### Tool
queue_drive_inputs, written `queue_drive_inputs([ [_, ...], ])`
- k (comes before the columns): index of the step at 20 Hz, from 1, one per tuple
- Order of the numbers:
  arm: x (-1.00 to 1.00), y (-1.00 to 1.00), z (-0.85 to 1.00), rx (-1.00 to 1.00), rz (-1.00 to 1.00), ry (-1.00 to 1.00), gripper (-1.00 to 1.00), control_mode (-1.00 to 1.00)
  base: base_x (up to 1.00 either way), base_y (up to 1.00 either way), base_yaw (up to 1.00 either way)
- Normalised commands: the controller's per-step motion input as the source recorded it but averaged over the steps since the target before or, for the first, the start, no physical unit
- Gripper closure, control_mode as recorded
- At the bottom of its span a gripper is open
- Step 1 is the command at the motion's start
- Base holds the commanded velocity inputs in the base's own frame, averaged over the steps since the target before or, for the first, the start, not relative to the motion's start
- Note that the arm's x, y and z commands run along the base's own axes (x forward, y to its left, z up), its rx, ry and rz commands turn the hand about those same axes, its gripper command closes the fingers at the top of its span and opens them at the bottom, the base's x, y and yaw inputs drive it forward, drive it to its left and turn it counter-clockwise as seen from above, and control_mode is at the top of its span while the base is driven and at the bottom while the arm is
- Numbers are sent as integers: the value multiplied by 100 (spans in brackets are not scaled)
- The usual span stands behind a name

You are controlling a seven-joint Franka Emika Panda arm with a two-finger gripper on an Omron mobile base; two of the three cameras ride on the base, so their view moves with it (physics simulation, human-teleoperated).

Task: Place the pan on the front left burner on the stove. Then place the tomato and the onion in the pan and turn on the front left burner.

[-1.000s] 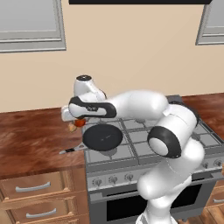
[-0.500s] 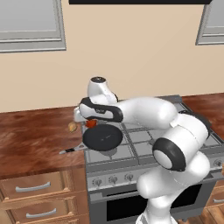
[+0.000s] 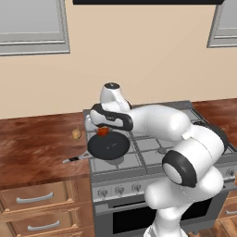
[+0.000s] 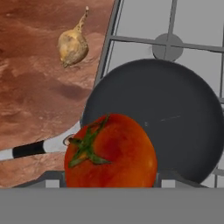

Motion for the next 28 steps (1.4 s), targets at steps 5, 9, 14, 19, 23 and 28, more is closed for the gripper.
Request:
queue_drive_inputs([
  [5, 12, -24, -22, 0, 0, 0, 100, -100, 0, 0, 0],
  [9, 2, -33, -28, 0, 0, 0, 100, -100, 0, 0, 0],
  [14, 2, -30, -22, 0, 0, 0, 100, -100, 0, 0, 0],
  [19, 9, -23, -19, 0, 0, 0, 100, -100, 0, 0, 0],
  [23, 10, -20, -18, 0, 0, 0, 100, -100, 0, 0, 0],
  [28, 14, -17, -17, -1, 0, 0, 100, -100, 0, 0, 0],
])
